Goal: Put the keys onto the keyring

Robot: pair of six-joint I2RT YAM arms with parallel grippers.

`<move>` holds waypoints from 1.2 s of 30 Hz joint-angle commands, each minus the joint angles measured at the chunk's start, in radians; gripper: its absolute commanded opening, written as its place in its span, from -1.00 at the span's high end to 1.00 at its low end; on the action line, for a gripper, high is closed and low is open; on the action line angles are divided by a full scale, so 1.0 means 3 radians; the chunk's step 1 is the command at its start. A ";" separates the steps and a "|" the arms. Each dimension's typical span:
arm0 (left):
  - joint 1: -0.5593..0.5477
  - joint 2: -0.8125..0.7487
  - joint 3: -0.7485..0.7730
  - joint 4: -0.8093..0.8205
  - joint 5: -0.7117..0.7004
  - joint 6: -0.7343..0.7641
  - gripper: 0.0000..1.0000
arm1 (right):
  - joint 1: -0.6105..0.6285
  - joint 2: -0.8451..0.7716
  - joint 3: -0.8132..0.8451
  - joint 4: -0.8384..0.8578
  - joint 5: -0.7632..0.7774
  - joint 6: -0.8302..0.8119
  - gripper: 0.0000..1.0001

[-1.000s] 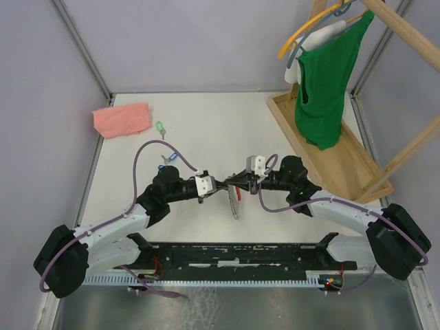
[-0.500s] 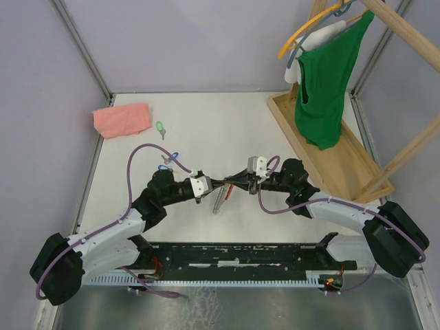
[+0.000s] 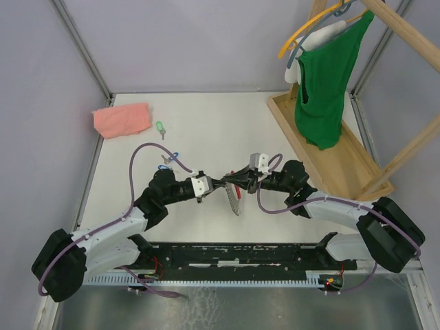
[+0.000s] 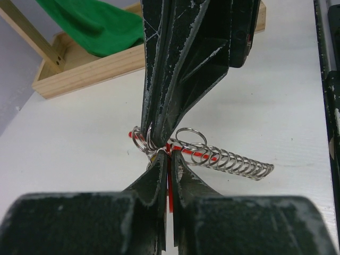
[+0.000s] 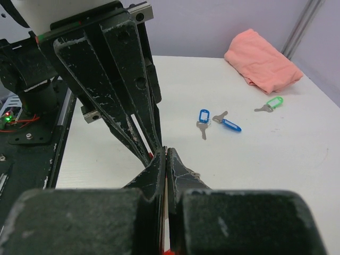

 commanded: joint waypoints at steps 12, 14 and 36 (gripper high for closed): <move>-0.0025 -0.0048 -0.0090 0.0453 0.0401 -0.0235 0.37 | 0.0006 0.0155 0.0024 0.0826 0.0146 0.0225 0.99; -0.0025 -0.0144 -0.0181 0.0512 0.0322 -0.0236 0.28 | 0.0000 0.0124 0.0005 0.0830 0.0174 0.0208 0.99; 0.0111 -0.0419 -0.0424 0.1204 -0.0063 -0.0726 0.08 | -0.0106 -0.0265 -0.0049 0.0343 -0.0021 -0.0059 0.99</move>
